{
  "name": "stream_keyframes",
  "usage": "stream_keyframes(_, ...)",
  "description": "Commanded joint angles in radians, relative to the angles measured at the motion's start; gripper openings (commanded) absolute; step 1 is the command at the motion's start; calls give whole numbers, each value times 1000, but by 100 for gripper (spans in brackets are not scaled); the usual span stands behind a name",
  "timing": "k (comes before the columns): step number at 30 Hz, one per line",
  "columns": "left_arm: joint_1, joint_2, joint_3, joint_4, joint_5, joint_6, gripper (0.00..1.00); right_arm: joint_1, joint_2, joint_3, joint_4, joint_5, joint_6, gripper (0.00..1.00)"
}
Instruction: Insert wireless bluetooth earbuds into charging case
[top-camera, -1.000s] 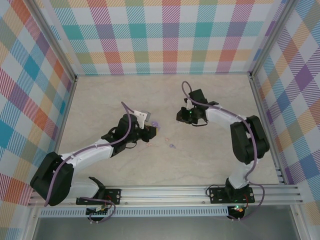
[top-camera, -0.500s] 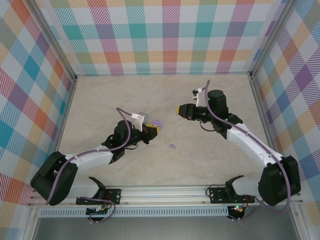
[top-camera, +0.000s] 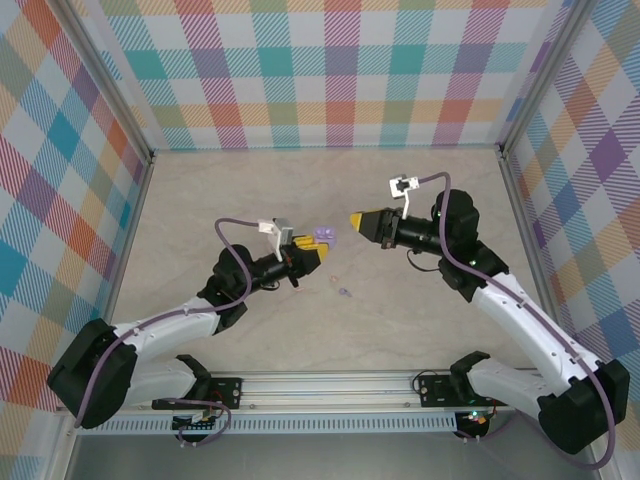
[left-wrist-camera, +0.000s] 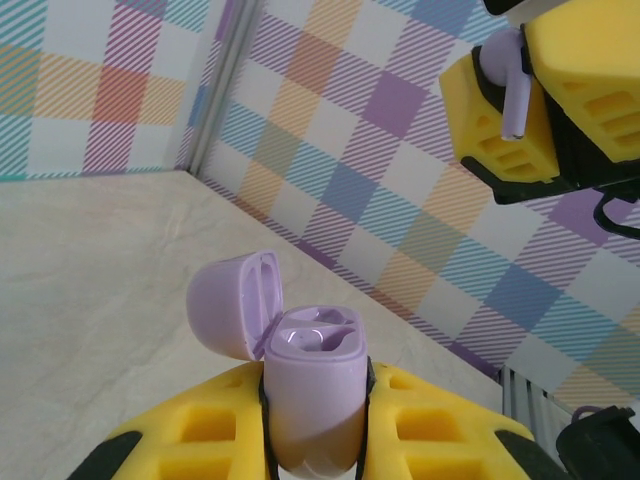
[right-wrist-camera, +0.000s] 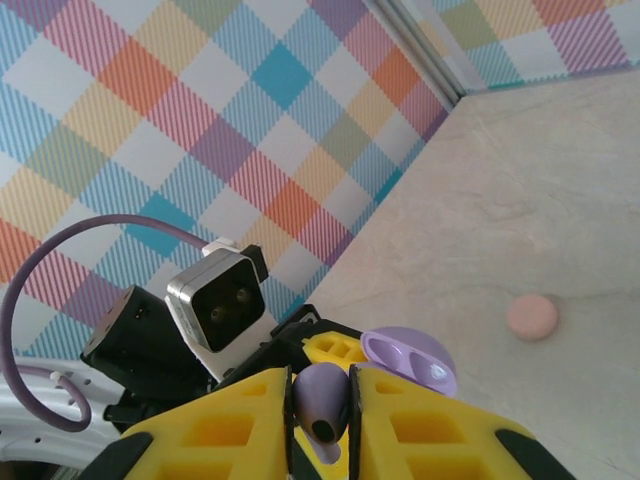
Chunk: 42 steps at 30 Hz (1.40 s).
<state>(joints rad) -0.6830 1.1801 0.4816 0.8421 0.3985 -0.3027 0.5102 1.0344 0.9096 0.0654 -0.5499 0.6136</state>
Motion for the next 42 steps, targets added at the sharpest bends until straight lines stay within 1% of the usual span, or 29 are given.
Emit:
stream_keyframes(1, -26, -32, 55, 37, 23, 34, 14, 34, -14, 8, 42, 35, -27, 20)
stream_keyframes(9, -53, -35, 102, 12, 24, 14, 14, 91, 19, 18, 59, 82, -54, 20)
stream_keyframes(16, -58, -38, 114, -9, 20, 8, 14, 100, 44, 28, 71, 71, -55, 20)
stream_keyframes(22, -62, -42, 112, -8, 37, 8, 14, 109, 56, 30, 70, 90, -61, 21)
stream_keyframes(34, -62, -54, 109, -8, 40, 7, 14, 113, 76, 34, 68, 88, -61, 21)
stream_keyframes(42, -62, -56, 109, -24, 3, 10, 15, 117, 76, 42, 59, 76, -59, 22)
